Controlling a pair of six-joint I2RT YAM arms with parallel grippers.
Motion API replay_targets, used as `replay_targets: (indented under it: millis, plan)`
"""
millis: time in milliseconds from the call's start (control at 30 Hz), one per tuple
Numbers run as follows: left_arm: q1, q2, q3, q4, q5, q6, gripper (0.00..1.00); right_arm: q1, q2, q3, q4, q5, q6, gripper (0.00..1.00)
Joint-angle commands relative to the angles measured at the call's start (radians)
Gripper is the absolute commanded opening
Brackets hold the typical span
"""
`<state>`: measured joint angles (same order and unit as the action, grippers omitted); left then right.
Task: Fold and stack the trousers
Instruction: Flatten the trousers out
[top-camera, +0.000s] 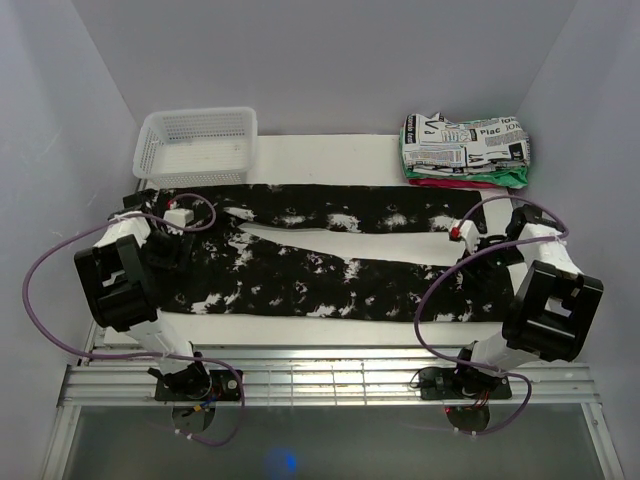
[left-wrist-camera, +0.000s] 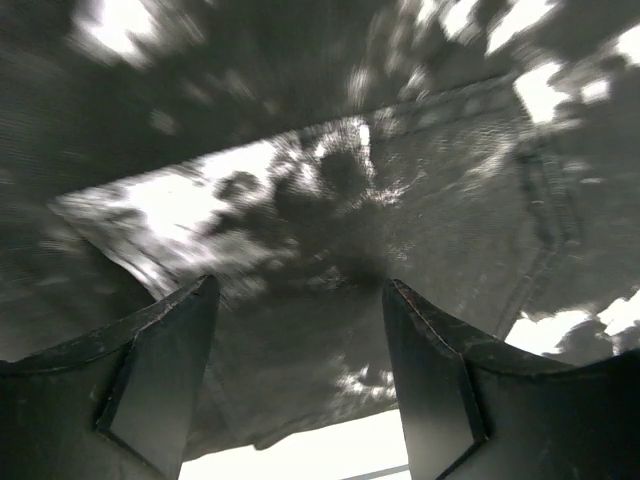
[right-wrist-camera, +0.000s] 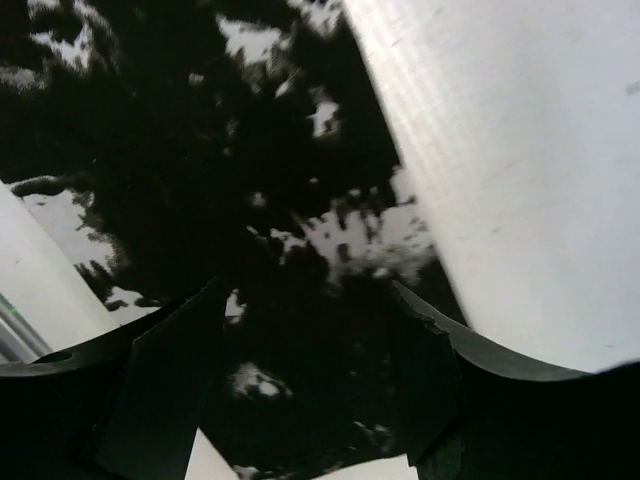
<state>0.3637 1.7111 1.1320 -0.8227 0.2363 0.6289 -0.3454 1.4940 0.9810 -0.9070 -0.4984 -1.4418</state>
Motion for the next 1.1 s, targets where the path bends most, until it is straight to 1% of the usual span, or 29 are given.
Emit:
replay_targets:
  millis: [0,67,167,267,300,333,367,400,433,467,500,533,567,600,667,700,800,933,967,1000,1067]
  plan:
    - [0.011,0.016,-0.073,0.023,0.009,-0.028,0.77,0.005,0.024,-0.068,0.074,0.118,0.066,0.7]
    - [0.011,0.007,-0.104,0.031,0.002,-0.02,0.76,0.005,0.04,-0.108,0.109,0.175,0.072,0.7]
    - [0.011,-0.03,-0.173,0.027,-0.018,0.017,0.76,-0.001,0.066,-0.127,0.129,0.241,0.067,0.67]
    - [0.011,-0.095,-0.251,0.016,-0.054,0.086,0.76,-0.02,0.065,-0.133,0.111,0.294,0.028,0.61]
    - [0.011,-0.117,-0.265,0.011,-0.058,0.104,0.76,-0.035,0.054,-0.119,0.091,0.29,-0.006,0.6]
    - [0.011,-0.137,-0.284,-0.002,-0.063,0.141,0.76,-0.043,0.048,-0.099,0.051,0.247,-0.008,0.6]
    - [0.011,-0.159,-0.284,-0.012,-0.065,0.156,0.77,-0.05,0.043,-0.037,0.031,0.215,-0.006,0.62]
    - [0.011,-0.194,-0.276,-0.03,-0.058,0.166,0.77,-0.052,0.045,0.006,0.01,0.18,0.0,0.65]
    - [0.011,-0.206,-0.261,-0.045,-0.046,0.17,0.77,-0.05,0.049,0.052,-0.009,0.093,0.042,0.67]
    - [0.011,-0.212,-0.209,-0.059,-0.008,0.172,0.79,-0.05,0.057,0.098,-0.004,0.046,0.081,0.68]
    - [0.011,-0.212,-0.177,-0.078,0.01,0.163,0.8,-0.044,0.08,0.186,0.012,0.008,0.125,0.69]
    - [0.011,-0.203,-0.14,-0.093,0.032,0.152,0.8,-0.038,0.095,0.226,0.038,-0.037,0.238,0.69]
    - [0.011,-0.191,-0.059,-0.105,0.076,0.126,0.81,-0.021,0.135,0.261,0.106,-0.048,0.289,0.69]
    - [0.009,-0.174,-0.02,-0.125,0.096,0.111,0.81,-0.012,0.158,0.33,0.123,-0.052,0.32,0.68]
    - [-0.003,-0.119,0.049,-0.139,0.142,0.082,0.81,0.009,0.199,0.375,0.181,-0.054,0.362,0.67]
    - [-0.009,-0.101,0.095,-0.141,0.181,0.059,0.81,0.029,0.233,0.387,0.194,-0.057,0.353,0.66]
    - [-0.061,-0.032,0.156,-0.125,0.231,0.002,0.81,0.074,0.291,0.404,0.243,-0.042,0.289,0.65]
    - [-0.069,0.057,0.224,-0.11,0.297,-0.099,0.81,0.124,0.345,0.394,0.276,-0.014,0.173,0.62]
    - [-0.069,0.085,0.233,-0.105,0.299,-0.119,0.81,0.131,0.35,0.38,0.299,-0.008,0.158,0.63]
    - [-0.069,0.096,0.238,-0.092,0.299,-0.136,0.81,0.149,0.363,0.372,0.318,0.004,0.127,0.65]
    - [-0.069,0.107,0.233,-0.067,0.29,-0.178,0.81,0.17,0.383,0.354,0.371,0.052,0.116,0.68]
